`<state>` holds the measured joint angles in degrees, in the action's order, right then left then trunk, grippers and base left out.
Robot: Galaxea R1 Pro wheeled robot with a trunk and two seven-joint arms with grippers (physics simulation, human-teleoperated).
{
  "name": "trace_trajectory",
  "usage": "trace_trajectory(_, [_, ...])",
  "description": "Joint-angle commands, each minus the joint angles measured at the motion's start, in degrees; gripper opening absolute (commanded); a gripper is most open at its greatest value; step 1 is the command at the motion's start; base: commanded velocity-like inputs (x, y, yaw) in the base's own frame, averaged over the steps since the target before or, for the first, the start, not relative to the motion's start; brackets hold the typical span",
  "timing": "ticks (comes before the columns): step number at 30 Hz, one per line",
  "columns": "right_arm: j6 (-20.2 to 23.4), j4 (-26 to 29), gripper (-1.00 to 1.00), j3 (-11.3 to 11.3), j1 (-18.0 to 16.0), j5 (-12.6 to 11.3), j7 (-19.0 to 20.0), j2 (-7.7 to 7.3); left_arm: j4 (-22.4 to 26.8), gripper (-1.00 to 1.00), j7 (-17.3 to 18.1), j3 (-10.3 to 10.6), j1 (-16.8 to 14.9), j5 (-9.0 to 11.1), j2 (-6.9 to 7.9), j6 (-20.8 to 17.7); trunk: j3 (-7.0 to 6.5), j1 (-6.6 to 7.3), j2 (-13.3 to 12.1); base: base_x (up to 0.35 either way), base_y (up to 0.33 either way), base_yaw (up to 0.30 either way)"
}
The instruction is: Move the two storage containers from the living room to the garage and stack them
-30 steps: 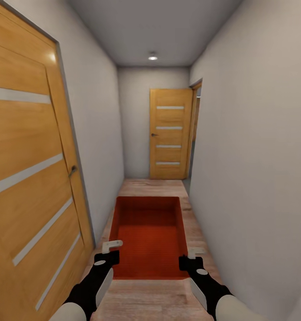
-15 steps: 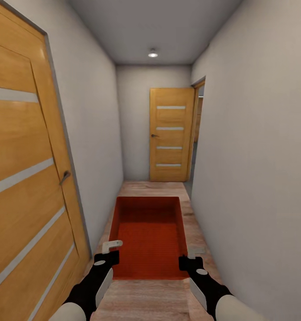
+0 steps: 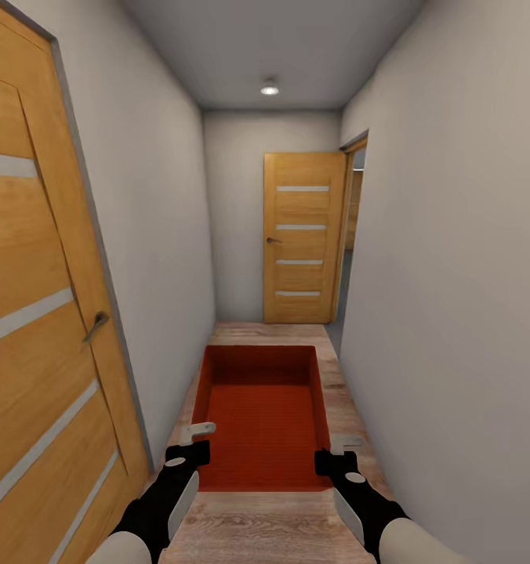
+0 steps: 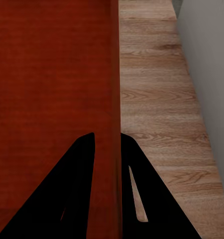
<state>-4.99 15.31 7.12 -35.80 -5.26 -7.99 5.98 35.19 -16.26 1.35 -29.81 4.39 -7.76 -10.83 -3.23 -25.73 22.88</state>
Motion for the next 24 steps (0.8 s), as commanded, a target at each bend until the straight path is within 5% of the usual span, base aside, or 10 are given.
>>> trace_trajectory(1, [-1.25, 0.16, -1.00, -0.44, -0.06, -0.10, -0.28, -0.71, -0.01, -1.00, -0.62, -1.09, -0.01, 0.89, 1.08, -0.33, 0.02, -0.05, 0.04, 0.322, 0.000, 0.000])
trace_trajectory(24, [-1.25, 0.16, -1.00, -0.44, -0.06, -0.14, -0.28, -0.71, 0.05, -1.00, -0.62, -1.09, 0.01, 0.89, 1.09, -0.33, 0.02, -0.05, 0.04, 0.322, 0.000, 0.000])
